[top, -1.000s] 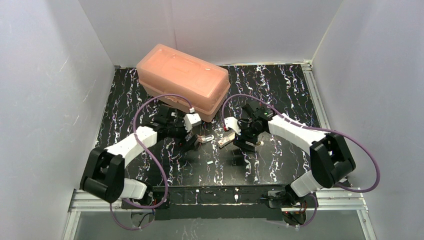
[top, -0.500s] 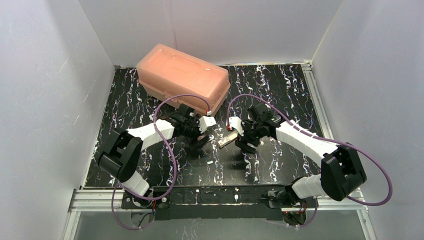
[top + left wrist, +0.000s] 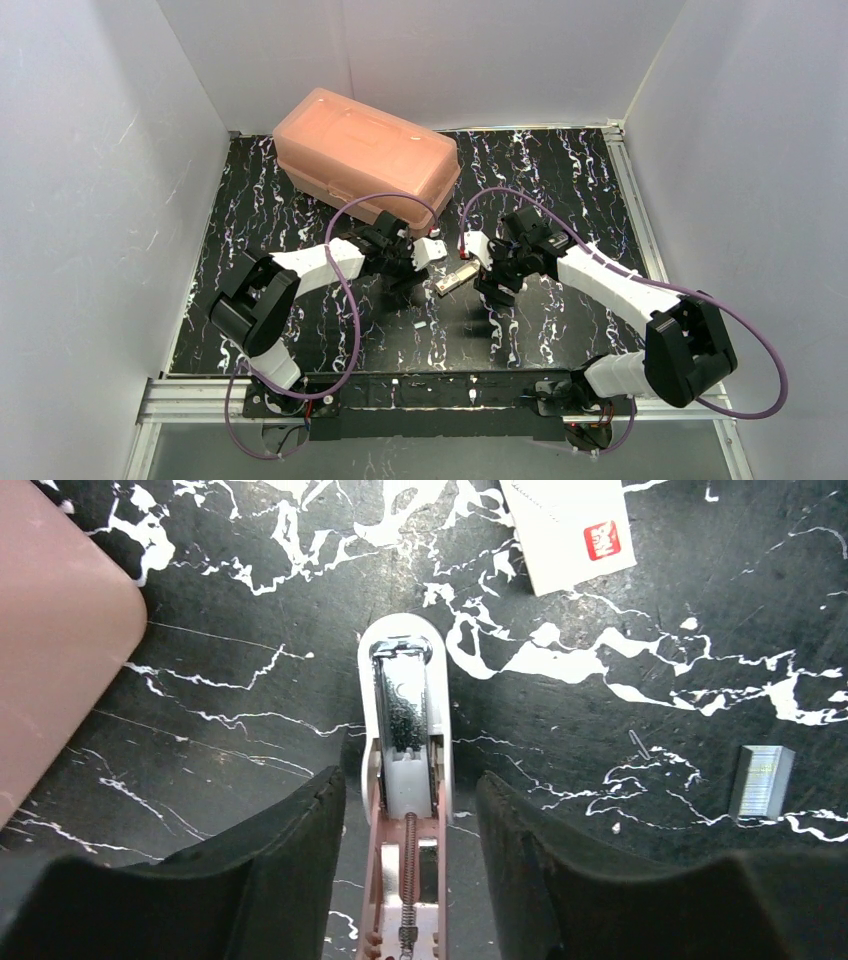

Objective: Load the staples into the stapler

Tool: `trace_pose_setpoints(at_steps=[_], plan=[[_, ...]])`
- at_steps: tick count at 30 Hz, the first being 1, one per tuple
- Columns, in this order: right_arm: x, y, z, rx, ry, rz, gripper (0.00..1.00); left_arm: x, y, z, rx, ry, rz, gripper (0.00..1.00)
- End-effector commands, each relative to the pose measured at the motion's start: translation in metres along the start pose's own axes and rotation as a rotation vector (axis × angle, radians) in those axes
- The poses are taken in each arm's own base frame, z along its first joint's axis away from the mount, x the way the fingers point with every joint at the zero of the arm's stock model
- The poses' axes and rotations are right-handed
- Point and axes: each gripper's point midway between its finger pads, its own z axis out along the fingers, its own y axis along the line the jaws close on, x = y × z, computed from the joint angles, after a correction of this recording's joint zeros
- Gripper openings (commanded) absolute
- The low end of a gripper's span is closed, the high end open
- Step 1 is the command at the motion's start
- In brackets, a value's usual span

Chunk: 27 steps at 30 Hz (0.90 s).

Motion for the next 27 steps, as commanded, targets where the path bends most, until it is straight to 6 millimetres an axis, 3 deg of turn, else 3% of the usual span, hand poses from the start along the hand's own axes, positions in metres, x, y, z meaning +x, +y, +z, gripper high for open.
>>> trace_pose_setpoints(at_steps=[1, 10, 14, 21, 27], plan=[[-0.008, -0.006, -0.008, 0.034, -0.045, 0.000, 0.77, -0.009, 0.003, -0.002, -0.003, 0.002, 0.007, 0.44], [-0.011, -0.013, -0.023, 0.063, -0.101, 0.043, 0.77, -0.020, 0.000, -0.015, 0.009, -0.037, 0.027, 0.21], [-0.009, -0.026, -0.035, 0.123, -0.136, 0.068, 0.77, -0.034, -0.009, -0.033, 0.032, -0.093, 0.046, 0.18], [0.001, -0.047, -0.050, 0.210, -0.155, 0.114, 0.77, -0.057, -0.051, -0.052, 0.102, -0.143, 0.093, 0.15], [0.009, -0.061, -0.061, 0.275, -0.167, 0.151, 0.77, -0.076, -0.087, -0.051, 0.146, -0.142, 0.054, 0.16]])
